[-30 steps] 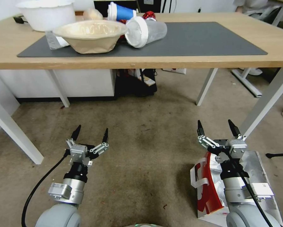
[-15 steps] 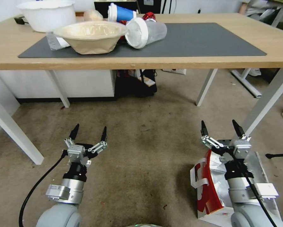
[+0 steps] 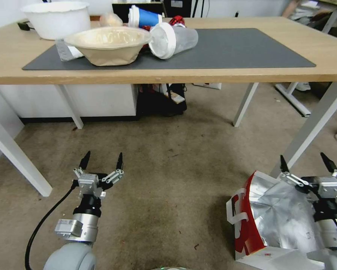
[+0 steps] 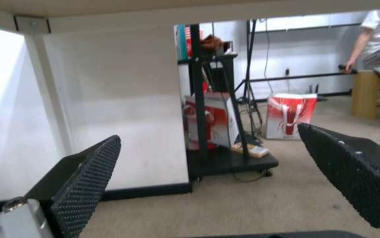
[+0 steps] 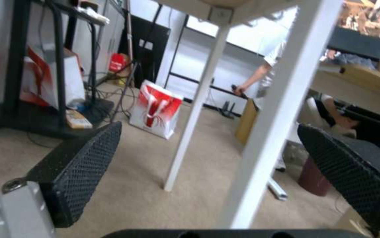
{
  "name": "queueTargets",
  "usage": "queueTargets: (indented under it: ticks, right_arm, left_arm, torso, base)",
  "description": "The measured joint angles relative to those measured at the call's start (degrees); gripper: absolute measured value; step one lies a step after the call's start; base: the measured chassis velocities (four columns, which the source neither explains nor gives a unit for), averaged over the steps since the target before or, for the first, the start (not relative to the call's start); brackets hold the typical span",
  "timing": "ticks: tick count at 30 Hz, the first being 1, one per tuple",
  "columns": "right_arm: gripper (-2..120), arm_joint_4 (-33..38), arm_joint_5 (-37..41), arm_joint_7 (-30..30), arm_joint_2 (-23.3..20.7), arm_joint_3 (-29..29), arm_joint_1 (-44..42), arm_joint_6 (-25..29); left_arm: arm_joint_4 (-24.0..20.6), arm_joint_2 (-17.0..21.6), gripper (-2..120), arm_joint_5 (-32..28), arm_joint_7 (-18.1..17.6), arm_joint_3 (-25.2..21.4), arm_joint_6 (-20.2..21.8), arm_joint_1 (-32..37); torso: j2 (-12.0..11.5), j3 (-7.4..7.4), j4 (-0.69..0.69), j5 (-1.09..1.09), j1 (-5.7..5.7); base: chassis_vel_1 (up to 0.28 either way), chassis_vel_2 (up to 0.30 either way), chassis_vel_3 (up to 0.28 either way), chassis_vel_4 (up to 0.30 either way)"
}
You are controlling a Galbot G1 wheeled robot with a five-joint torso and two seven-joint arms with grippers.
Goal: Pick up the food delivery bag from the floor and place it on the table.
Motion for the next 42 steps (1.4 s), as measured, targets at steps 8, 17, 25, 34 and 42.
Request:
queueTargets:
  ticks: [8, 17, 25, 34, 42]
  right_arm:
    - [100, -5.2, 0.9, -2.1, -0.4, 3.1, 1.5, 1.8]
    - [100, -11.6, 0.3, -0.2, -1.8, 3.6, 3.5, 0.8]
    - [100, -16.1, 0.2, 0.8, -3.4, 2.4, 5.1, -2.5]
    - [100, -19.9, 0.9, 1.7, -5.9, 0.5, 7.3, -8.7]
    - [100, -21.3, 2.5, 1.6, -7.3, -0.9, 8.3, -14.7]
  left_arm:
    - [0.9, -0.1, 100, 0.2, -0.1, -0.1, 0.3, -0.2]
    - [1.3, -0.2, 100, 0.3, -0.3, 0.1, 0.4, -0.3]
    - [1.3, -0.5, 100, 0.2, -0.6, 0.3, 0.4, -0.2]
    - [0.0, -1.0, 100, 0.5, -1.0, 0.3, 0.4, 0.5]
    - [-1.0, -1.6, 100, 1.0, -1.3, 0.3, 0.1, 1.1]
  torso:
    - [0.0, 0.00, 0.00, 0.01, 0.00]
    - [0.1, 0.00, 0.00, 0.01, 0.01]
    - [0.1, 0.00, 0.00, 0.00, 0.01]
    - [0.1, 0.00, 0.00, 0.01, 0.02]
    - [0.1, 0.00, 0.00, 0.01, 0.02]
  base:
    - [0.000, 0.000, 0.000, 0.000]
    - [0.000, 0.000, 0.000, 0.000]
    - [0.000, 0.000, 0.000, 0.000]
    - [0.000, 0.000, 0.000, 0.000]
    - [0.000, 0.000, 0.000, 0.000]
